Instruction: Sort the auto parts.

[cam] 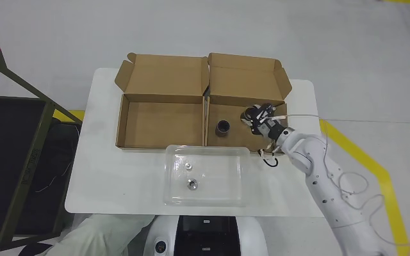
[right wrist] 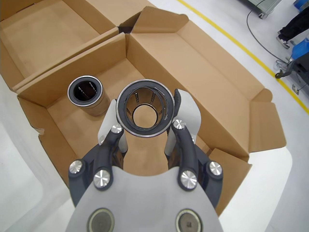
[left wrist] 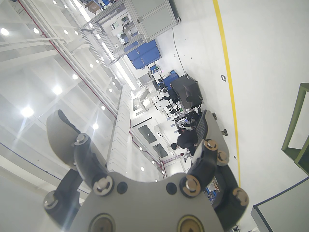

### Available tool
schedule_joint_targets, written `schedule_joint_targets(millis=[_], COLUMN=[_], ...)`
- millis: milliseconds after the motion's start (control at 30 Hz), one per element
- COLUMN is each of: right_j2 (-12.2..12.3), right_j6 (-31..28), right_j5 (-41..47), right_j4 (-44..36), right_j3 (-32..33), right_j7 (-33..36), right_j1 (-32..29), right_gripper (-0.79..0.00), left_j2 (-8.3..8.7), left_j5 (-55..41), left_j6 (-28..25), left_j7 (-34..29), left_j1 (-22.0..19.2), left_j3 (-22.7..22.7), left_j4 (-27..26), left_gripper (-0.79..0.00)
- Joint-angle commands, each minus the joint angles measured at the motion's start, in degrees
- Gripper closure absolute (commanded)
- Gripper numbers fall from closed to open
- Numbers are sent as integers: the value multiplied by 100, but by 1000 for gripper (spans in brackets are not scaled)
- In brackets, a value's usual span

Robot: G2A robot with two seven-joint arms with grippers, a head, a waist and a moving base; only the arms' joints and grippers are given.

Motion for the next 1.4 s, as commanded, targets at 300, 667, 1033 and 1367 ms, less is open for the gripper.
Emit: schedule_joint_targets(millis=[300,667,1033,1367], right_j2=[-131,-246,-266,-182], right_j6=[-265,-438,-518,-489], right_j5=[521,949,1105,1030], right_j4=[748,1212,1290,722], right_j3=[-399,-719,-807,-568], right_j7=[540,1111,1412,1178], right_j1=[571,987,1060,811], right_gripper=[0,-234,-446,-785], left_j2=[0,0,0,0], left_j5=[0,0,0,0], left_j6=[0,0,0,0], left_j7=[0,0,0,0], left_j1=[0,0,0,0], left_j3=[0,0,0,0], left_j4=[0,0,0,0], left_gripper=[-785,-785,-785,-785])
